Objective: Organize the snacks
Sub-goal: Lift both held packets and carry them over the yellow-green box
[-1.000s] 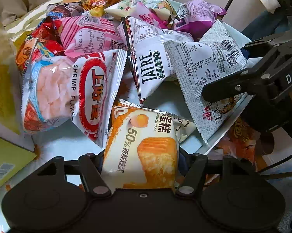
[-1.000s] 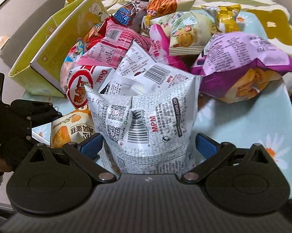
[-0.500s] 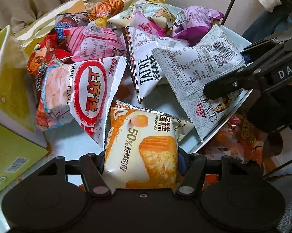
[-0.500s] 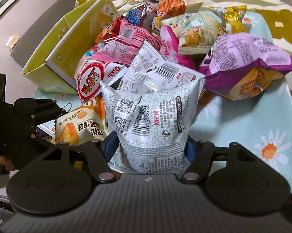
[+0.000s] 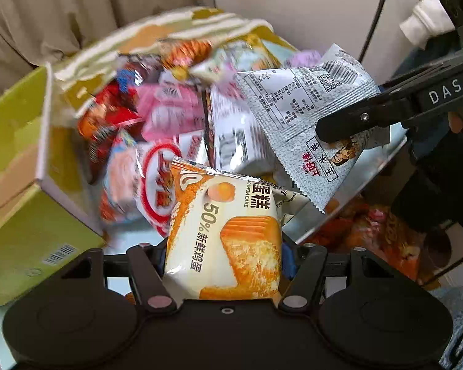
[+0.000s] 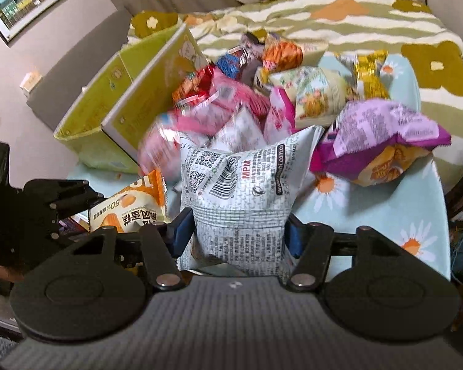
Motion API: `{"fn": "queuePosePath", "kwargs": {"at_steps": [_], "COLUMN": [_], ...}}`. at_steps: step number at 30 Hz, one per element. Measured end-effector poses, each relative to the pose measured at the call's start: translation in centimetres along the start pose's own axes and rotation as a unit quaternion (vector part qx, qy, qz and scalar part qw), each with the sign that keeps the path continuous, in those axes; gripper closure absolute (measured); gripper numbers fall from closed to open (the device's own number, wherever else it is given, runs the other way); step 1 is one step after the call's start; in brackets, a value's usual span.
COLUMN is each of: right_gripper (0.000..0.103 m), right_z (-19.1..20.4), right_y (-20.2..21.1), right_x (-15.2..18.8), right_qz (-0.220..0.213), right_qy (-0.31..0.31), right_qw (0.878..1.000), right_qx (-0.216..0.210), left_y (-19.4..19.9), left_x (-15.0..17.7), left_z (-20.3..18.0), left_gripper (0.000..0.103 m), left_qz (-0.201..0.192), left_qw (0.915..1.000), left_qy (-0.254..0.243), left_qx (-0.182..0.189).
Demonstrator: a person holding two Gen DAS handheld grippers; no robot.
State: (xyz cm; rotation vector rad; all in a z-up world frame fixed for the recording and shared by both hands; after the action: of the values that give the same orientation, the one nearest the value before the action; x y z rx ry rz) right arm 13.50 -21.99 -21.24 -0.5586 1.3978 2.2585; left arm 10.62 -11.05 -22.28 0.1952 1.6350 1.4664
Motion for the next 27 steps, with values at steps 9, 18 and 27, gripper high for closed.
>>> {"fn": "queuePosePath", "kwargs": {"at_steps": [9,18,27], "right_gripper": [0.029,0.033,0.033], "right_z": [2.1,6.8,13.4], "right_y": [1.7,0.6,-3.9], "right_x": [-5.1,-11.7,-18.3], "right_qz": [-0.048,-0.077,-0.106], "right_qy": [0.010,0.018,0.010], "right_qw": [0.998,0.995,0.991], "right_qx": [-0.026,-0.063,-0.082], "left_y": [3.1,5.9,6.8], "left_x": [-2.8,-4.5,-4.2], "left_z": [3.6,11.3,21.9], "left_gripper": [0.036,0.036,0.035], "left_qz": [-0.044,-0.086,-0.094], "left_qw": [0.9973,0.9876,0.9812], "left_qy": [0.031,0.081,0.106], "left_qx": [-0.051,-0.103,-0.130]}}
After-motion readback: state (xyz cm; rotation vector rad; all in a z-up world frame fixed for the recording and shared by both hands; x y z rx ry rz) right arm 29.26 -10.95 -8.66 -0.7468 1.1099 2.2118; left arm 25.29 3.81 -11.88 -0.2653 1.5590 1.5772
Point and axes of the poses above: each gripper's, at about its wrist camera, not at the fingertips, and y roughly against the way its jaws point, z to its left, x to its underside, the point moved 10 cm from there along -y, roughly the way its jaws point, and after that the axes turned 4 degrees about -y, right-handed, at the moved point
